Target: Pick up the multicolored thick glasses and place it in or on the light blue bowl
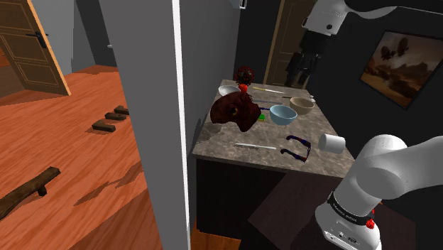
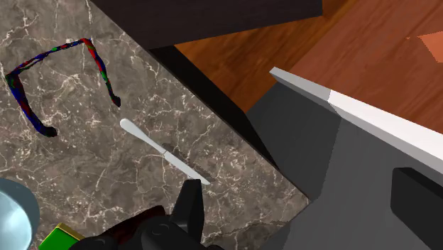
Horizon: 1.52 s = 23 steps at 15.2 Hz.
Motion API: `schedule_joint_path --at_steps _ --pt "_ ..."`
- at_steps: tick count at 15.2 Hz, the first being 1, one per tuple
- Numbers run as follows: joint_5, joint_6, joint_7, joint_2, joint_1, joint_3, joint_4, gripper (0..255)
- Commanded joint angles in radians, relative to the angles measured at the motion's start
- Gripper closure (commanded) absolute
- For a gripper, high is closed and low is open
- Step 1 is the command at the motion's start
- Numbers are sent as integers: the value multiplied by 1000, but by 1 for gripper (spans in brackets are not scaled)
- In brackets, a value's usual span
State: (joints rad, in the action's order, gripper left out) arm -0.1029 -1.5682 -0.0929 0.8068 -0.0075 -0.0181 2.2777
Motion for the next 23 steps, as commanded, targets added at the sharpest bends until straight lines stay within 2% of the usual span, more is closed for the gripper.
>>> schedule_joint_path --at_steps 1,13,18,23 --pt "0 0 0 0 0 0 0 0" --pt "109 -311 162 52 -56 -113 384 0" --pt "165 -469 232 6 -92 -176 503 0" --pt "223 -656 307 -98 -131 -248 589 0"
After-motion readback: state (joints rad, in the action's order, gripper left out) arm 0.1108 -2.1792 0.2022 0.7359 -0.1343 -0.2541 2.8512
